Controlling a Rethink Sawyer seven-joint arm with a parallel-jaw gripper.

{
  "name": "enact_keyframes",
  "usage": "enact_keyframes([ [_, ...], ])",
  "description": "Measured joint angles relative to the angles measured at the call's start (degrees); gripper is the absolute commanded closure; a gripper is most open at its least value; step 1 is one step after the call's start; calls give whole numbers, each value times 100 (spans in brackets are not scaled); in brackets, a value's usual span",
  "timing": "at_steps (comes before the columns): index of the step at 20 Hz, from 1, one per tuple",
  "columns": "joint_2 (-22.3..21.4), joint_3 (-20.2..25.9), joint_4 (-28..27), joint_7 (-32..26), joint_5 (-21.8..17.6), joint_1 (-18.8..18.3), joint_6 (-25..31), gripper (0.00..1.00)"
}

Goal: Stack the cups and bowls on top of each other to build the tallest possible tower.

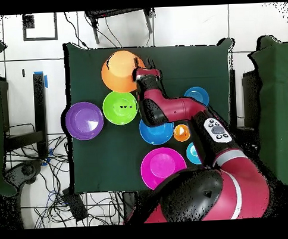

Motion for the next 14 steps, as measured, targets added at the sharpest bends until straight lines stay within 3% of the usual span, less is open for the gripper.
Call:
enact_keyframes([
  [14, -771, -722, 775, 0, 617, 488, -355, 0],
])
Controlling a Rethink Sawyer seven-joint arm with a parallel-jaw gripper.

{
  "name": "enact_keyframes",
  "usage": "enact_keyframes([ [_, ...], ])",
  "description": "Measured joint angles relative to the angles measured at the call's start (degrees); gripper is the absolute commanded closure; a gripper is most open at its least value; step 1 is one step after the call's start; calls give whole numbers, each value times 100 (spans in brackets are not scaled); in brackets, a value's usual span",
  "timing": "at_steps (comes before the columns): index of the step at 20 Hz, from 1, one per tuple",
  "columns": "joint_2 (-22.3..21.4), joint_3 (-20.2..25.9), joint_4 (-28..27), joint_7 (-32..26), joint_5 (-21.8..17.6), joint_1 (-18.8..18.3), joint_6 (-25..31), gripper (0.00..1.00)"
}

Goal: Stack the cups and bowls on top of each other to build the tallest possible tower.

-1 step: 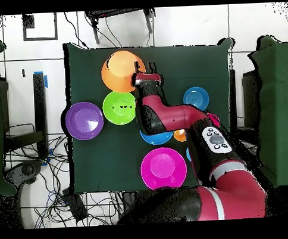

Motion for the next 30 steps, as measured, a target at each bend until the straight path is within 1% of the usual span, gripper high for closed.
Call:
enact_keyframes([
  [6, -200, -213, 293, 0, 154, 178, -112, 0],
  [11, -167, -457, 454, 0, 280, 353, -380, 0],
  [15, -67, -643, 545, 0, 405, 492, -700, 0],
  [16, 4, -748, 578, 0, 476, 583, -878, 0],
  [19, 79, -846, 606, 0, 566, 675, -1037, 0],
  [20, 165, -925, 617, 0, 645, 761, -1192, 0],
  [27, 418, -1165, 617, 0, 894, 1040, -1581, 0],
  [28, 491, -1232, 625, 0, 993, 1129, -1709, 0],
  [30, 536, -1269, 632, 0, 1064, 1183, -1779, 0],
])
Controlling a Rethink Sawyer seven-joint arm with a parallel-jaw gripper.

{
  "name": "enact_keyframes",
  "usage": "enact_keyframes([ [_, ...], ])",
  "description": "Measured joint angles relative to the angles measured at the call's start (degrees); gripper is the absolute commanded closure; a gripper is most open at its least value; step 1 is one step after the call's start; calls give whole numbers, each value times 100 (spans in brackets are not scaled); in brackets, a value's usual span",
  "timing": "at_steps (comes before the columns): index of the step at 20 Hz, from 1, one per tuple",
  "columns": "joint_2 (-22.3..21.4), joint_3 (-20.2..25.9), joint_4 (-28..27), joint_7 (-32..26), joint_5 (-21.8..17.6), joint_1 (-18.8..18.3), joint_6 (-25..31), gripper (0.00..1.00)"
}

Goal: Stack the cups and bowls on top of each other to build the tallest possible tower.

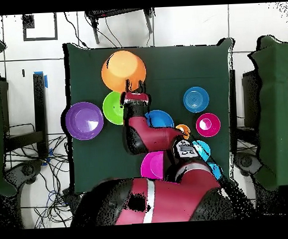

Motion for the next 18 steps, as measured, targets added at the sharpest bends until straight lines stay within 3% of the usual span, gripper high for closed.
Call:
enact_keyframes([
  [8, 199, -200, 92, 0, 370, 316, -180, 0],
  [18, 201, -241, 179, 0, 402, 315, -178, 0],
])
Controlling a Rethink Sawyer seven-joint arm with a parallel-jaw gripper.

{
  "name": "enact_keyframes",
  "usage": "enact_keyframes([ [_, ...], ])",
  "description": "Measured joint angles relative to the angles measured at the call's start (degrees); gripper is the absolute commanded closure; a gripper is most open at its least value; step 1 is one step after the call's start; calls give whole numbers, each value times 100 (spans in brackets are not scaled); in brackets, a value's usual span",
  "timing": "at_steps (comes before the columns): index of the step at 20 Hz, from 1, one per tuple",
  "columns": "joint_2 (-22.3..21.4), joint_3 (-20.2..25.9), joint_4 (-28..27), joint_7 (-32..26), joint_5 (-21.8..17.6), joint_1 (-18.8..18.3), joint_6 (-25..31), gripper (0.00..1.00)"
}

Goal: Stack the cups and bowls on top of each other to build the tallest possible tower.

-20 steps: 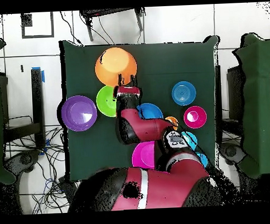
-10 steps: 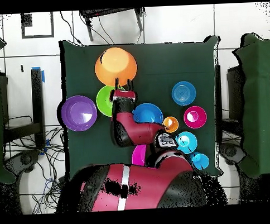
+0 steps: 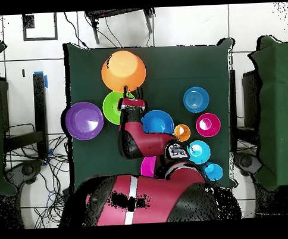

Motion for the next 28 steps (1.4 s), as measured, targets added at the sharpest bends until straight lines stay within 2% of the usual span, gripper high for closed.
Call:
enact_keyframes([
  [16, 5, 1, -7, 0, 154, -8, 0, 0],
  [28, 194, 31, -45, 0, 155, -8, 1, 0],
])
